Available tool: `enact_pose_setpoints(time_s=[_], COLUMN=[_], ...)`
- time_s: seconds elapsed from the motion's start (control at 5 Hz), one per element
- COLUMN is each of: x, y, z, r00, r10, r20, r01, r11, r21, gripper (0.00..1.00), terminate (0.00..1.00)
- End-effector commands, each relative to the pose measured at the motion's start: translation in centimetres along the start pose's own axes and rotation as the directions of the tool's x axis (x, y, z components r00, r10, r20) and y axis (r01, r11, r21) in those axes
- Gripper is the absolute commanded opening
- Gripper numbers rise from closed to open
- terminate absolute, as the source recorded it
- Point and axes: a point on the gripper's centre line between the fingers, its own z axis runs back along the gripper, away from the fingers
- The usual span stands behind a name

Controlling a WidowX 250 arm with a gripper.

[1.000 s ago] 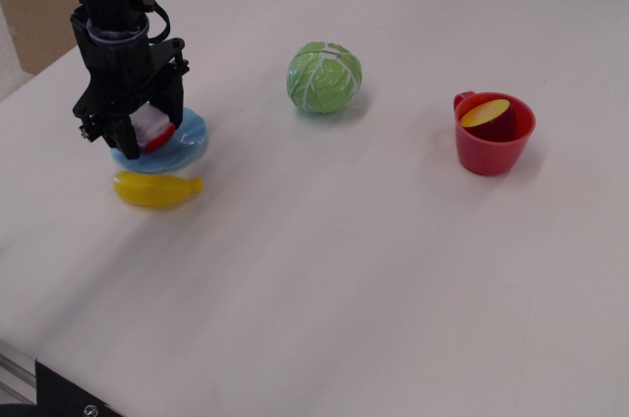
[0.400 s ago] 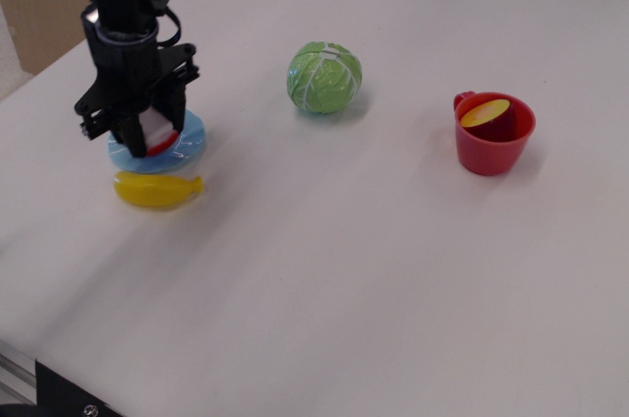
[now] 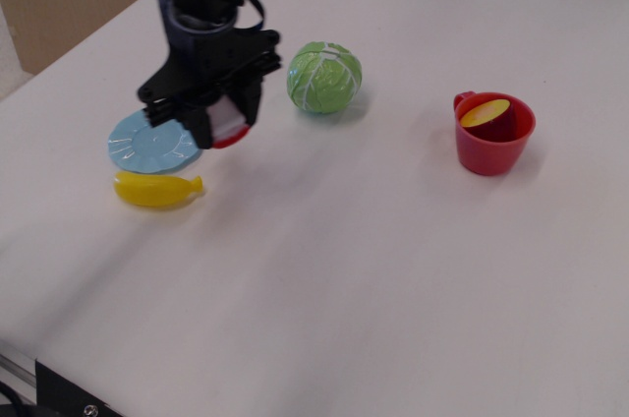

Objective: Take sushi off plate

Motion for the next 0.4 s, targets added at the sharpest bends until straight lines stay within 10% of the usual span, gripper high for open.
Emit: enact_pose_setpoints(time_s=[0.0, 0.2], x=[-9.0, -11.7], y=[-1.5, -1.7], z=[0.9, 0.2], r00=[0.968, 0.946], r10=[-0.226, -0.28], r20=[-0.113, -0.161], r01=[0.212, 0.261], r11=[0.97, 0.957], r21=[-0.117, -0.128], gripper=[0.0, 0.0], terminate=[0.0, 0.0])
